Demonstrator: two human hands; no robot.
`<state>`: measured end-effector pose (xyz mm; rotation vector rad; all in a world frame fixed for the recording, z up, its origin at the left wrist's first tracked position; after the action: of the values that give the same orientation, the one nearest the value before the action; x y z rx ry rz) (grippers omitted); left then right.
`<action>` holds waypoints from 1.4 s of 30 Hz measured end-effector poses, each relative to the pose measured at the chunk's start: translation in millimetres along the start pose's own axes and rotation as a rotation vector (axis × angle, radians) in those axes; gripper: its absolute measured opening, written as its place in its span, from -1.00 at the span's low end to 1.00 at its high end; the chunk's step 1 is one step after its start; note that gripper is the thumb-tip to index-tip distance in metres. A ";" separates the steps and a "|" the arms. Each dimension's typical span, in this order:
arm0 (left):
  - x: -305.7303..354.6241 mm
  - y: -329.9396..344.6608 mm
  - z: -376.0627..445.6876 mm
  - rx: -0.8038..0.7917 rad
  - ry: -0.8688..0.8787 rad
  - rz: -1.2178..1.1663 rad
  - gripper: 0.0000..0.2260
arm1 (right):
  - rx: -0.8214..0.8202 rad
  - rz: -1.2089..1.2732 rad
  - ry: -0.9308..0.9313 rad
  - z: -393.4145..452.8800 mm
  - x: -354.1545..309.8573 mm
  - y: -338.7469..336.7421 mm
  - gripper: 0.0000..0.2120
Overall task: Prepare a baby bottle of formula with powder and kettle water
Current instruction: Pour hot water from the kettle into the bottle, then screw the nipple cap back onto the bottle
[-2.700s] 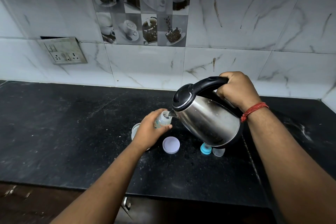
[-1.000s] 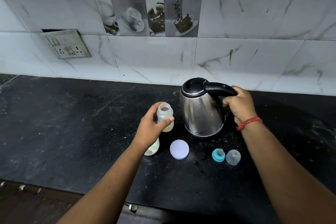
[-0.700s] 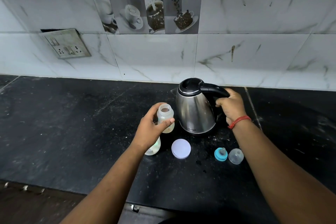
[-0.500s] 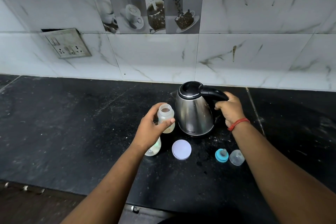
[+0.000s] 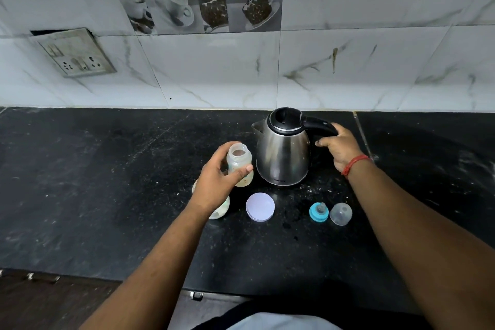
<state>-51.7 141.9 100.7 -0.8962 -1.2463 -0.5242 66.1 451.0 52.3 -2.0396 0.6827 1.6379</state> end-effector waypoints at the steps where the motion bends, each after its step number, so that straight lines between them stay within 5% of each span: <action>1: -0.2 2.2 0.2 -0.007 0.002 -0.008 -0.58 | -0.006 -0.020 0.011 0.3 0.1 -0.8 -0.55; 5: 0.8 13.6 1.4 -0.043 0.020 -0.028 -0.58 | -0.010 -0.147 0.097 -1.8 5.2 -5.8 -0.54; 12: -4.2 43.7 7.4 -0.171 0.050 0.015 -0.59 | 0.270 -0.247 0.017 -55.7 5.1 -33.6 -0.53; 18: -10.4 73.5 8.8 -0.266 0.044 0.042 -0.59 | 0.098 -0.326 -0.022 -93.3 26.7 -23.1 -0.60; 28: -33.9 98.5 1.4 -0.316 -0.029 0.048 -0.58 | -0.257 -0.850 0.067 -115.5 81.9 0.3 -0.24; 42: -39.2 87.7 0.6 -0.305 -0.056 0.011 -0.52 | -0.257 -1.264 0.017 -120.9 98.3 20.3 -0.27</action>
<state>4.8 187.5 37.9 -1.1795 -1.2299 -0.6960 163.4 350.8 -19.5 -1.9051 -0.7624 0.9184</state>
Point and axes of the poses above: each hand's wrist, its own z-axis towards the middle knuckle, its own y-axis out of the palm, x = y × z, the point moved 9 cm from there along z, towards the middle knuckle, and after that the axes turned 14 degrees about -x, right-handed, at the moved point
